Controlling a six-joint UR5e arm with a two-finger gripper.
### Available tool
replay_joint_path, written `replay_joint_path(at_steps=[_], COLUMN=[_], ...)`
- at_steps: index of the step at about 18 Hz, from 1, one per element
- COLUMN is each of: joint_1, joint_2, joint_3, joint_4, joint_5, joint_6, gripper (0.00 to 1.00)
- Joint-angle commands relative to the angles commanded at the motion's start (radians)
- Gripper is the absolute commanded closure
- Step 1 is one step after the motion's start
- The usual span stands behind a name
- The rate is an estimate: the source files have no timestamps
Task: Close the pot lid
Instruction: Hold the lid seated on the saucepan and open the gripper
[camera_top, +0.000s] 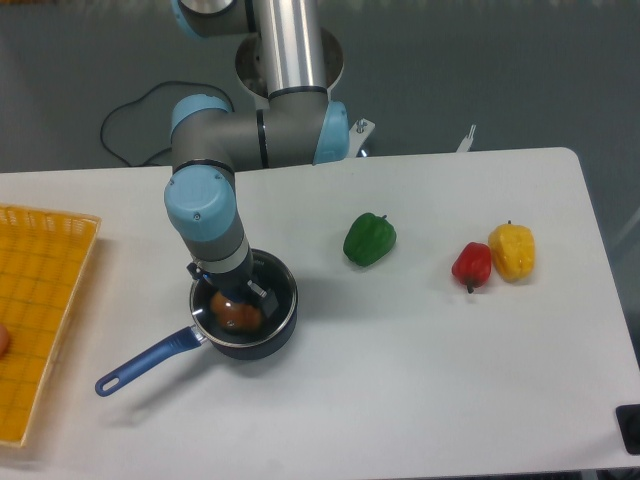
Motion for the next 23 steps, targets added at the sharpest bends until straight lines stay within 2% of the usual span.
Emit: replay_joint_path(at_steps=[12, 23], joint_1=[-0.002, -0.002], joint_2=[-0.005, -0.002], joint_3=[-0.006, -0.006], joint_4=[0.003, 0.003], joint_5=[0.005, 0.005], joint_6=[-0.002, -0.003], gripper=[0.48, 0.25])
